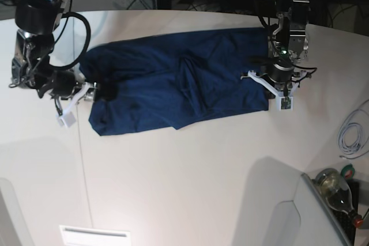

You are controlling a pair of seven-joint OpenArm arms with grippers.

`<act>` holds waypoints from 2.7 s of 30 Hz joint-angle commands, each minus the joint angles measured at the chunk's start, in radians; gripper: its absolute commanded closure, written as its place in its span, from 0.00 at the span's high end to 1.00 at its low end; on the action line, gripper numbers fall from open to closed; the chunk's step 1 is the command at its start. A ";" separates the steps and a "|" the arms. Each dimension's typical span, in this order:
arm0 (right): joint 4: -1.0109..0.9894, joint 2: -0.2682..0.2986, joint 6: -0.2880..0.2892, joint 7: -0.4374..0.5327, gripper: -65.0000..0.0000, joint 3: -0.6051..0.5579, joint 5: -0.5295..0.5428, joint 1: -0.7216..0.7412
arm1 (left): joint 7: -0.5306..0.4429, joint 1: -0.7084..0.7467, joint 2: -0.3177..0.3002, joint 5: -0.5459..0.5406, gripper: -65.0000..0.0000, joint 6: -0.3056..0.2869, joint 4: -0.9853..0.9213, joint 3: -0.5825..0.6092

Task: Layout the t-shirt on the table in an organized manner, then fold the t-shirt properly
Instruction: 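Pull the held shirt ends apart to straighten the shirt, then fold both held shirt ends inward toward the shirt middle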

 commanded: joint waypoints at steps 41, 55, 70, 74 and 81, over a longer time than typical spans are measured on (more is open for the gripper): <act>0.007 -0.048 -0.010 -0.099 0.05 -0.033 -0.059 0.042 | -0.091 0.037 -0.008 0.001 0.00 0.005 -0.075 -0.002; 0.474 -0.136 -0.010 -0.303 0.02 -0.138 -0.059 -0.051 | -0.096 -0.005 0.065 0.001 0.00 0.005 -0.071 0.147; 0.581 -0.198 -0.152 -0.256 0.02 -0.400 -0.056 -0.077 | -0.092 -0.036 0.108 0.001 0.00 0.005 -0.071 0.238; 0.521 -0.200 -0.180 -0.196 0.02 -0.455 -0.056 -0.067 | -0.092 -0.036 0.108 0.001 0.00 0.005 -0.071 0.238; 0.381 -0.205 -0.180 -0.119 0.02 -0.526 -0.054 -0.037 | -0.092 -0.039 0.108 0.001 0.00 0.005 -0.071 0.233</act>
